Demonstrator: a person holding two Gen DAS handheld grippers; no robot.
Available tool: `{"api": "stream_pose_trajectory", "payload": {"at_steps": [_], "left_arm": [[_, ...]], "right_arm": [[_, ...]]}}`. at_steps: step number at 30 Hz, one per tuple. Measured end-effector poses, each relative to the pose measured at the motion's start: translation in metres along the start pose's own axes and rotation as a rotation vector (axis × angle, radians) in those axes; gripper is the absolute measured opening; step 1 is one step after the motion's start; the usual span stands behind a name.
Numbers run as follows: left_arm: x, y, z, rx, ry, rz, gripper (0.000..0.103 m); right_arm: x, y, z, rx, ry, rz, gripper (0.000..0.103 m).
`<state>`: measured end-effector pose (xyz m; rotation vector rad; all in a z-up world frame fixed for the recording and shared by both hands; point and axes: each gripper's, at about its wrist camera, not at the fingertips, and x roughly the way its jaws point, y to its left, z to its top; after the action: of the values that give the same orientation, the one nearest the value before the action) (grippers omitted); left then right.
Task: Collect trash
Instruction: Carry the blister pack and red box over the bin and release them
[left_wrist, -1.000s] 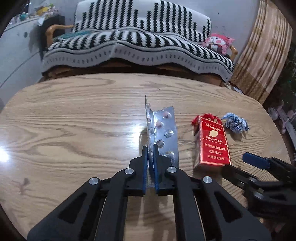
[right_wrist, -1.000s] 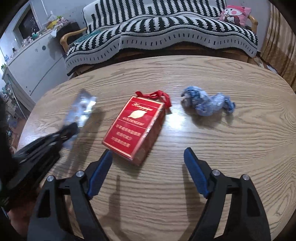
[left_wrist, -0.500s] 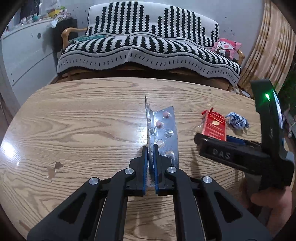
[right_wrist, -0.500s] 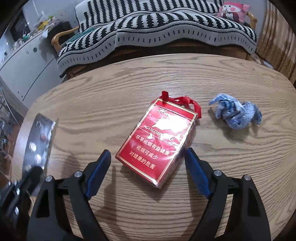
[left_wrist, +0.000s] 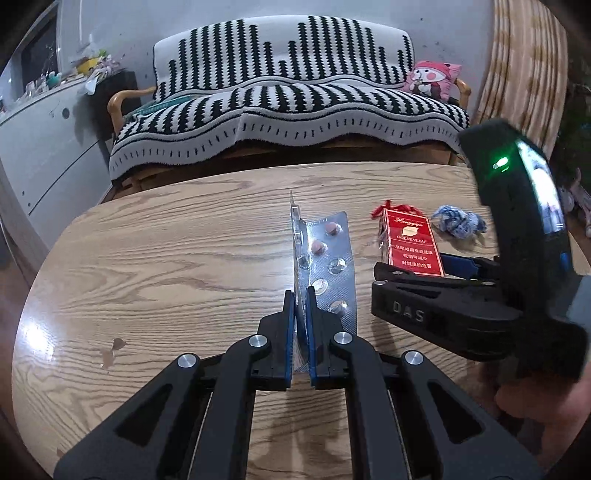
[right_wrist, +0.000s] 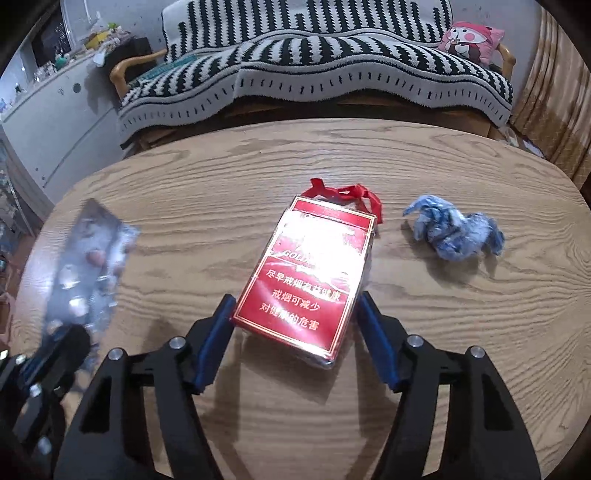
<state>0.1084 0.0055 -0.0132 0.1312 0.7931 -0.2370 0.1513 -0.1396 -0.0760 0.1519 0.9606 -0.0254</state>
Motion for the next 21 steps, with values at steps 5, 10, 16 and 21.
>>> {"api": "stream_pose_trajectory", "payload": {"at_steps": [5,10,16,21], "left_arm": [[-0.011,-0.015,0.000,0.016,-0.017,-0.019,0.005],[-0.028,-0.043,0.000,0.031,-0.033,-0.077,0.005],[-0.048,-0.103,-0.005,0.084,-0.036,-0.192,0.005],[-0.064,-0.174,-0.017,0.151,-0.013,-0.320,0.005]], "right_arm": [[-0.045,-0.017,-0.012,0.009,-0.029,0.077,0.065],[-0.097,-0.048,-0.027,-0.007,-0.076,0.092,0.065],[-0.159,-0.115,-0.063,0.021,-0.116,0.056,0.065],[-0.207,-0.188,-0.104,0.082,-0.137,-0.011,0.065]]}}
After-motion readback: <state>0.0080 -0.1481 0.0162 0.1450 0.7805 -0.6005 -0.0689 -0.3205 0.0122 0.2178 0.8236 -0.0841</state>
